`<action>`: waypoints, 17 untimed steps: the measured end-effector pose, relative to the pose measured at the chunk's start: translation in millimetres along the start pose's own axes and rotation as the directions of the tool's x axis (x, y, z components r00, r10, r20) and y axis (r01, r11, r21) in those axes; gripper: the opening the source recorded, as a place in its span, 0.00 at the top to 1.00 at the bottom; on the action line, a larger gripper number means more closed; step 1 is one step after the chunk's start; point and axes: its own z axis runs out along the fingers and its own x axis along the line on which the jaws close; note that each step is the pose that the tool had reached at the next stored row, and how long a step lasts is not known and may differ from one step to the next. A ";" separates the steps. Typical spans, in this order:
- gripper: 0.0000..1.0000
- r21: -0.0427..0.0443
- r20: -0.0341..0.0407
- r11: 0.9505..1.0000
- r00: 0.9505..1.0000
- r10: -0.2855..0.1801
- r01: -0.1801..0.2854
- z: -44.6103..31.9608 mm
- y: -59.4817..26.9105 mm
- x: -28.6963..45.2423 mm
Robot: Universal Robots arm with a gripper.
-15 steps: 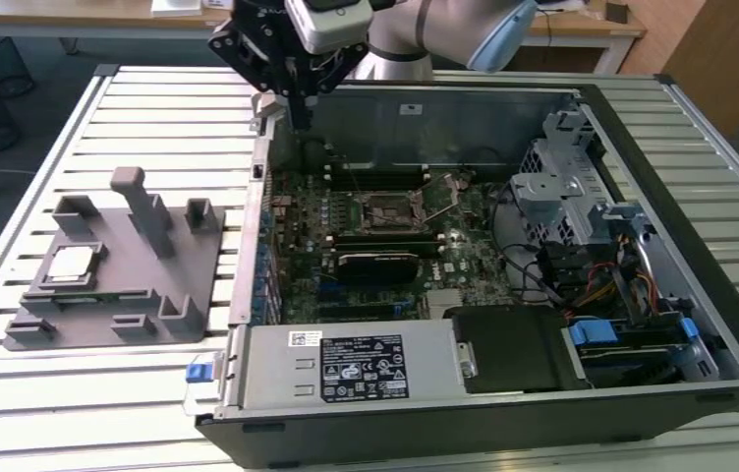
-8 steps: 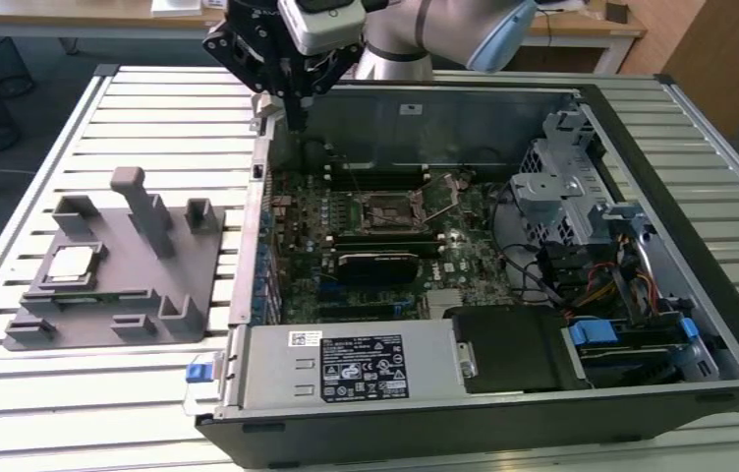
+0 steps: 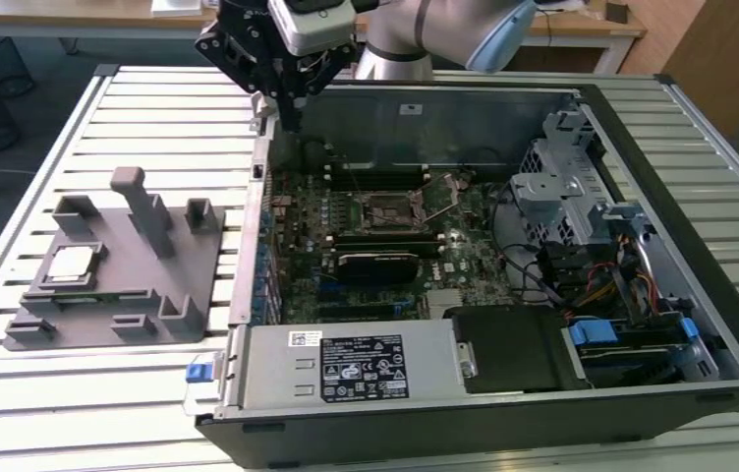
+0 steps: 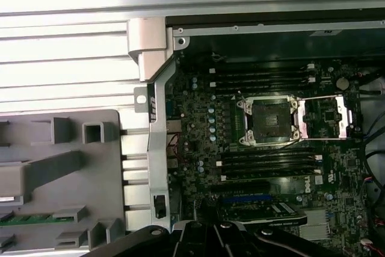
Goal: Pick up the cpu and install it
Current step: 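Reach for the cpu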
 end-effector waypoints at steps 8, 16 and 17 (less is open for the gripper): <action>0.89 0.000 0.000 1.000 1.000 0.000 0.000 0.3 -0.5 5.8; 0.89 0.000 0.000 1.000 1.000 0.000 0.000 0.7 -1.1 16.7; 0.89 0.000 0.000 1.000 1.000 0.000 0.000 0.8 -1.2 17.9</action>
